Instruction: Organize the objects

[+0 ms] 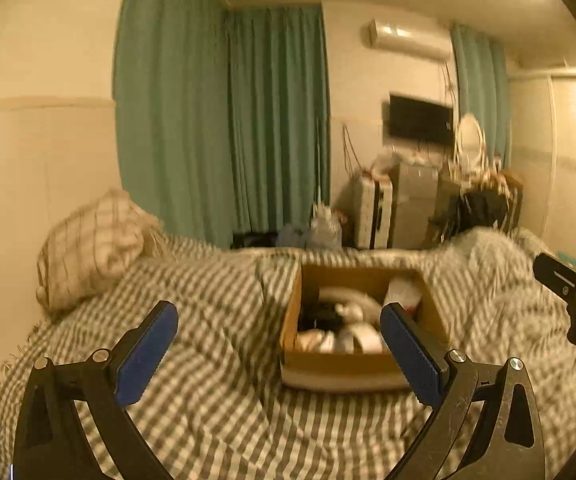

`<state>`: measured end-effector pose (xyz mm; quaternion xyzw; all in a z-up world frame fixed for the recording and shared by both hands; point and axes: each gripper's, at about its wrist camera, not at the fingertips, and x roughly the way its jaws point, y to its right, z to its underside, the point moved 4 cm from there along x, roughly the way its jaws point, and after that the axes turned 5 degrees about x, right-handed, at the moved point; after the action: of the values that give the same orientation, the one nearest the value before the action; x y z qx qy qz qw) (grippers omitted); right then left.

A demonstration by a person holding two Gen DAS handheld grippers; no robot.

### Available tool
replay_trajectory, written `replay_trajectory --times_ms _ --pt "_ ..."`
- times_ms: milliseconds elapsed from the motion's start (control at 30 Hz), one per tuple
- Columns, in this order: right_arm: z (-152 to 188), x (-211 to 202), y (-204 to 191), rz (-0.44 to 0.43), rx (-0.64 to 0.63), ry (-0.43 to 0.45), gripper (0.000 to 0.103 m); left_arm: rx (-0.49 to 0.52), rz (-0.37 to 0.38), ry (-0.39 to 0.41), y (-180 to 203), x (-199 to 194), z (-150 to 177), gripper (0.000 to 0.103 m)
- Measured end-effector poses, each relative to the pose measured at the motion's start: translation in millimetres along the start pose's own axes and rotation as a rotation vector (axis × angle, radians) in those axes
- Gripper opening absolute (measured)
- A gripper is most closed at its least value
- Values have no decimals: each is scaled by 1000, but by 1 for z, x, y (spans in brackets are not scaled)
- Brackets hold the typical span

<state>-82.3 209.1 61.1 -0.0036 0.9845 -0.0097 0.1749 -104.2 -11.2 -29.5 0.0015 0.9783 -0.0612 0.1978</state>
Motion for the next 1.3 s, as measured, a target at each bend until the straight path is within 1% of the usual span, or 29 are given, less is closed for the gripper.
replay_trajectory --times_ms 67,167,267,333,533,1300 --pt "13 10 -1 2 -4 -18 103 4 0 1 2 4 4 103" --pt "23 20 -1 5 -5 -47 103 5 5 13 7 5 5 103" --pt "26 22 1 12 4 -44 103 3 0 14 8 1 6 103" --pt "26 22 3 17 11 -45 103 -3 -14 20 7 -1 4 103" --pt "25 19 4 20 11 -44 103 -14 -2 26 7 -5 1 103" --pt "26 21 3 28 13 -52 103 -21 6 -1 8 -1 4 103"
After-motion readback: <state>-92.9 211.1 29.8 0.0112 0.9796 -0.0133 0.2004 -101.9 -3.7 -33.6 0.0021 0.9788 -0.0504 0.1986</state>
